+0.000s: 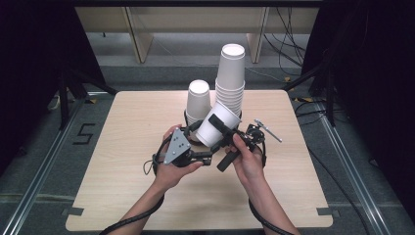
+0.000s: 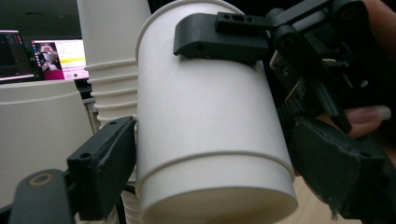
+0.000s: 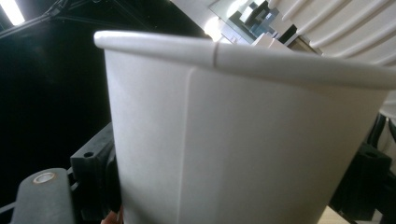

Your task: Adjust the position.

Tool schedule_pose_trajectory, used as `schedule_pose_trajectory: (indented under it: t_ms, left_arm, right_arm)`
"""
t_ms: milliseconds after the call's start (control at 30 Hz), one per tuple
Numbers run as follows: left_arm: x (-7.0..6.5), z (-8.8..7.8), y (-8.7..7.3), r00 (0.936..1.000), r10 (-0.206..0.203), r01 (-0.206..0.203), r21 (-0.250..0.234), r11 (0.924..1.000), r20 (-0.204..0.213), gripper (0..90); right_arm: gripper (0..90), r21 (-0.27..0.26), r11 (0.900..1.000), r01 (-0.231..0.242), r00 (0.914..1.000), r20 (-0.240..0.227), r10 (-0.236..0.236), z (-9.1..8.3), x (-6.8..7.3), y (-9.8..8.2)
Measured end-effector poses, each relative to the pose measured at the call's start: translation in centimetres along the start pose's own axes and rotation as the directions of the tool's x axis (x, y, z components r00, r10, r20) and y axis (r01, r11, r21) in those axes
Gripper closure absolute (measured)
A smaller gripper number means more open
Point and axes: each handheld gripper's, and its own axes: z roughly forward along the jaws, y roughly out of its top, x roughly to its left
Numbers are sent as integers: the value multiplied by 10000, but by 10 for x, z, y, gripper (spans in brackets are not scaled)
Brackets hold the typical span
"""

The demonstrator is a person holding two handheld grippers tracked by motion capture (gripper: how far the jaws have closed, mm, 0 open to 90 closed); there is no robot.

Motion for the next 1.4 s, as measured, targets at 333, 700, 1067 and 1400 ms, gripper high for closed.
schedule_pose_trajectory:
  t_ms: [333, 700, 1067, 1400]
  left_arm:
    - [4, -9, -2, 9997, -114, 104, 516, 9986, 201, 90]
    - [18, -35, -6, 9989, -360, 326, 1078, 9936, 301, 92]
    - [34, -66, -13, 9945, -1045, 1026, 1385, 9850, 67, 136]
    - [32, -76, -23, 9914, -1304, 1267, 1573, 9794, 134, 134]
  right_arm:
    - [156, 32, 9995, 324, 9993, 166, -324, -4, 1, 4]
    - [155, 294, 9838, 1771, 9820, 613, -1786, -9, 1, 8]
    - [153, 1513, 8718, 4659, 8692, 1063, -4829, -14, -1, -7]
    - [152, 1931, 7632, 6167, 7607, 1033, -6408, -12, -1, -21]
